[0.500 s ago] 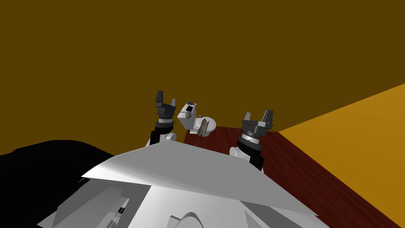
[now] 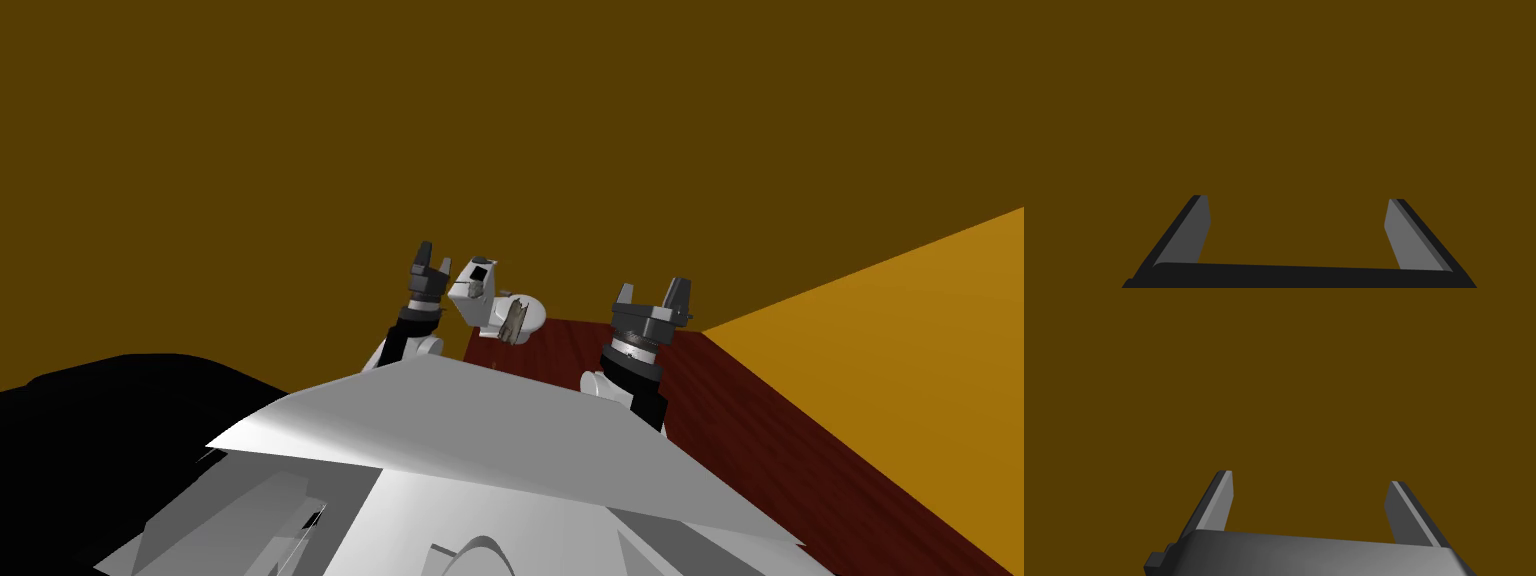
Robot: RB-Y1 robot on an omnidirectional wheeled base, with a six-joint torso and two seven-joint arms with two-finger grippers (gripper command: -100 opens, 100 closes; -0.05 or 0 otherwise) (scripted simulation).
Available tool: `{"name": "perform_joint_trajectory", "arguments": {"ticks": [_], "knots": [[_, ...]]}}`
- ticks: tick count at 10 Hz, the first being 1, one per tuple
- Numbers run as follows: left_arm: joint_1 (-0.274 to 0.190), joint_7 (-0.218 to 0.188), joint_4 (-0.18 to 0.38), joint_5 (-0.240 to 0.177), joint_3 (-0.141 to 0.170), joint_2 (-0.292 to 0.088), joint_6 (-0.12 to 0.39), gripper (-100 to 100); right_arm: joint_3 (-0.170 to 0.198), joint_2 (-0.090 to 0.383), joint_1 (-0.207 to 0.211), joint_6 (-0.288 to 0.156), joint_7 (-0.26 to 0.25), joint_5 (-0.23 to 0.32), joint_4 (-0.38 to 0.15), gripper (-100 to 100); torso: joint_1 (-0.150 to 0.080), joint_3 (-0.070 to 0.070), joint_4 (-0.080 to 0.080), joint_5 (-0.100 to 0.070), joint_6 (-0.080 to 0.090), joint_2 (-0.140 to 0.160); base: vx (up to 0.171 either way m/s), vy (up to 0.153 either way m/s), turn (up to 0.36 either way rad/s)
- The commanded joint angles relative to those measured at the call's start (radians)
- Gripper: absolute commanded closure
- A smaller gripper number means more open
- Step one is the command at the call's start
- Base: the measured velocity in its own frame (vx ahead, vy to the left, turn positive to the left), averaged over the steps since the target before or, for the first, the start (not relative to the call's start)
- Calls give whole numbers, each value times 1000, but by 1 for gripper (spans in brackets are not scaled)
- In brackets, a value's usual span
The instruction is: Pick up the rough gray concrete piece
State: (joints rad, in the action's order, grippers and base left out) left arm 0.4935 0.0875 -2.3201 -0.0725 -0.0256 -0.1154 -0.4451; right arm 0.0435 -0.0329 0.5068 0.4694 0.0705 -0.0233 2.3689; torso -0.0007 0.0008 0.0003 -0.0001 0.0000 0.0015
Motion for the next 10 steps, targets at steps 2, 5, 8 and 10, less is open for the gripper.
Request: {"name": "perform_joint_trajectory", "arguments": {"ticks": [2, 5, 8, 10], "knots": [[-2, 3, 32, -12, 4, -16, 60, -100, 0, 0, 0, 0, 0, 0, 0, 0, 0, 0, 0, 0, 0, 0, -26, -22, -5], [-10, 1, 81, -30, 16, -17, 116, -100, 0, 0, 0, 0, 0, 0, 0, 0, -1, 0, 0, 0, 0, -1, -12, -23, -3], [-19, -1, 133, -49, 29, -10, 176, -100, 0, 0, 0, 0, 0, 0, 0, 0, -1, -1, 0, 0, 0, -1, -9, -20, -6], [-27, -2, 170, -58, 35, -7, 220, -100, 0, 0, 0, 0, 0, 0, 0, 0, 0, -1, 0, 0, 0, -1, -8, -18, -12]]}}
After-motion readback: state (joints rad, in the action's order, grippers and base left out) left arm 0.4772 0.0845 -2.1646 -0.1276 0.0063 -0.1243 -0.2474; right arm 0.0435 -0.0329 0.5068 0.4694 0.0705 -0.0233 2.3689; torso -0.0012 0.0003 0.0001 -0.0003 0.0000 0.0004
